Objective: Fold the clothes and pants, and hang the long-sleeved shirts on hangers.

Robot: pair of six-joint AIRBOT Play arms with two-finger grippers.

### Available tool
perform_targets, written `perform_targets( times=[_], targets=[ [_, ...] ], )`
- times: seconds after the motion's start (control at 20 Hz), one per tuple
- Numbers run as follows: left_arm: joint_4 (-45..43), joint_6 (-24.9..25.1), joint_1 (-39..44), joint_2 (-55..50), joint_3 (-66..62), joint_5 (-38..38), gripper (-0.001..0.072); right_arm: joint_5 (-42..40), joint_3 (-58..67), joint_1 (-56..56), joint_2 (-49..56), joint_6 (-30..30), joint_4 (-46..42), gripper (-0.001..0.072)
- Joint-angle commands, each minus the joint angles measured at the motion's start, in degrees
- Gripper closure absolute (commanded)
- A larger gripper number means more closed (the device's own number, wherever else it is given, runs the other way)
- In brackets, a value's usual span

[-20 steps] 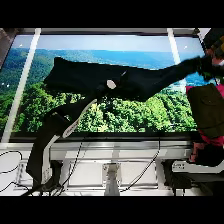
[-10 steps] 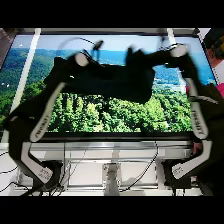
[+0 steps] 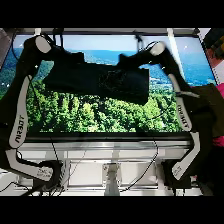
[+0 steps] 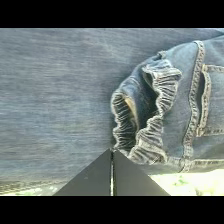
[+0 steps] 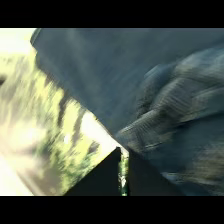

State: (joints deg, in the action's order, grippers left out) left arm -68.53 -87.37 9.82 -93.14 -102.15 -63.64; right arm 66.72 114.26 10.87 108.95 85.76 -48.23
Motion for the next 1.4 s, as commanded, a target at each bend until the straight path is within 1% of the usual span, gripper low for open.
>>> perform_targets(
  times=[0.0,0.1,0.15,0.25,0.3,0.4,0.45,0.5,0.55,0.6,0.65,0.7,0.8,0.9,1.05,1.1,1.15,1.2,1.25,1.35],
  targets=[
    [-0.4,2.8,-0.6,3.2,0.0,-1.1,0.0689,9.0,3.8,-9.2,-1.9,-0.2,-4.9,0.0682],
    [-0.4,3.0,-0.6,5.9,0.0,-1.9,0.0690,12.6,-1.7,-15.1,-4.4,-2.4,-4.9,0.0683],
    [-0.4,4.0,-0.6,7.1,0.0,-2.7,0.0690,14.3,-6.1,-17.7,-6.1,-4.5,-4.3,0.0683],
    [-0.4,4.5,-0.6,8.8,0.0,-3.9,0.0689,14.0,-17.5,-21.1,-10.4,-8.8,-3.3,0.0683],
    [-0.4,4.5,-0.6,9.3,0.0,-4.3,0.0690,11.7,-24.8,-22.4,-13.1,-11.1,-1.8,0.0683],
    [-0.4,4.5,-0.6,10.0,0.0,-5.1,0.0689,4.1,-40.4,-24.4,-18.4,-15.9,3.6,0.0683],
    [-0.4,4.5,-0.6,10.1,0.0,-5.3,0.0690,0.1,-48.0,-25.1,-20.8,-18.2,7.8,0.0683],
    [-0.4,4.5,-0.6,10.1,0.0,-5.4,0.0689,-3.9,-55.8,-25.6,-22.8,-20.5,13.8,0.0682],
    [-0.4,4.5,-0.6,10.1,0.0,-5.5,0.0689,-8.0,-61.7,-25.6,-24.0,-20.9,18.6,0.0680],
    [-0.4,4.5,-0.6,10.1,0.0,-5.5,0.0689,-12.7,-66.4,-25.3,-24.2,-20.8,22.5,0.0606],
    [-0.4,4.5,-0.6,10.1,0.0,-5.5,0.0689,-16.5,-69.0,-24.7,-23.9,-20.3,24.8,0.0290],
    [-0.4,4.5,-0.6,10.1,0.0,-5.5,0.0689,-17.6,-69.7,-24.1,-22.9,-18.8,26.1,0.0045],
    [-0.4,4.5,-0.6,10.1,0.0,-5.5,0.0689,-15.2,-67.9,-22.3,-20.1,-18.2,26.4,0.0042],
    [0.5,4.5,-0.6,10.1,0.0,-5.7,0.0689,-15.3,-65.0,-20.5,-17.1,-18.1,26.4,0.0042],
    [1.3,4.5,-0.6,10.1,0.0,-5.9,0.0689,-15.3,-58.6,-18.4,-12.0,-17.4,28.1,0.0046],
    [1.3,4.5,-0.6,9.9,0.0,-5.9,0.0690,-15.4,-56.1,-17.5,-10.5,-17.4,28.0,0.0091],
    [1.3,4.5,-0.5,9.7,0.0,-5.9,0.0689,-15.3,-54.2,-16.8,-9.6,-17.4,27.8,0.0233],
    [1.3,4.5,-0.5,9.2,0.0,-6.1,0.0689,-15.5,-53.2,-16.5,-9.6,-17.4,27.4,0.0495],
    [1.3,4.5,-0.4,8.7,0.0,-6.2,0.0689,-15.3,-52.6,-16.5,-9.8,-17.1,27.4,0.0674],
    [1.3,4.4,-0.2,7.0,0.0,-6.1,0.0690,-14.3,-52.6,-17.4,-11.5,-15.5,25.8,0.0683]
  ],
)
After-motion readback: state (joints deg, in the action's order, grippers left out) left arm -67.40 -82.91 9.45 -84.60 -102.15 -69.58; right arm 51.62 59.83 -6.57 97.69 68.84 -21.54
